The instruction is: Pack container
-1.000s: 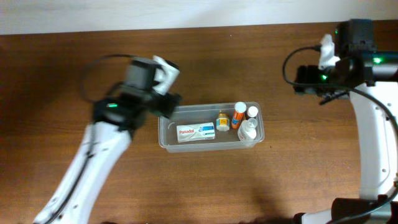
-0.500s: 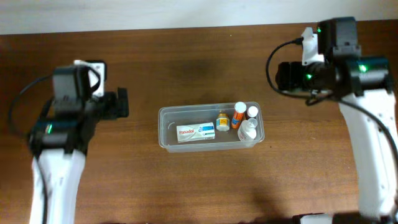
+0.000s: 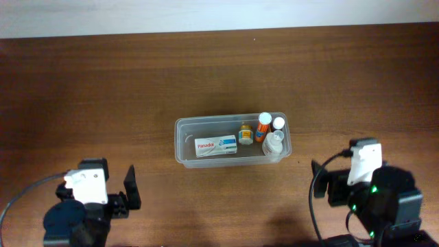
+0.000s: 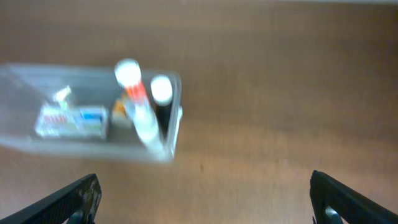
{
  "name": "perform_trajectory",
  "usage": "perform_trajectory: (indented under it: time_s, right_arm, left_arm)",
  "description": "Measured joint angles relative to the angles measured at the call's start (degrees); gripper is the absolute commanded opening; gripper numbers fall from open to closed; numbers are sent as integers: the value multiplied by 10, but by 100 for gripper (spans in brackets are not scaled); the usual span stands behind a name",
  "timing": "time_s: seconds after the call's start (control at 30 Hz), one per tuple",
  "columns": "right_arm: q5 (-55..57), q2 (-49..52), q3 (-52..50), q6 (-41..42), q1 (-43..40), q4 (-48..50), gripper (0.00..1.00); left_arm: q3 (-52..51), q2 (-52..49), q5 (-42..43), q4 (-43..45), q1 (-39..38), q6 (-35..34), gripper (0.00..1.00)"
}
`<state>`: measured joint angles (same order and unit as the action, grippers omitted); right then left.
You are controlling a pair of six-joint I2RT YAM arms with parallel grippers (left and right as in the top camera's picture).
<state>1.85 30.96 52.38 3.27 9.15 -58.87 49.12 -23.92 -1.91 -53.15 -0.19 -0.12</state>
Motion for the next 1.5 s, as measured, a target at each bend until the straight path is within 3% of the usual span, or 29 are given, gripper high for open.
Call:
perform_trajectory:
  time_s: [0.27, 0.77, 1.1, 1.37, 1.5]
  right_arm:
    - [3, -68, -78, 0, 1, -67, 98]
    - [10, -100, -90, -1, 0, -52, 98]
    - [24, -287, -281, -18, -6, 209, 98]
    - [34, -301, -463, -24, -9, 525, 98]
    - [37, -300, -516, -25, -12, 547, 98]
  left_arm:
    - [-3, 13, 0, -132, 0, 0, 99]
    - [-4, 13, 0, -135, 0, -2, 99]
    - [-5, 13, 0, -135, 0, -2, 99]
    - [-5, 13, 0, -135, 0, -2, 99]
    - [-5, 13, 0, -135, 0, -2, 99]
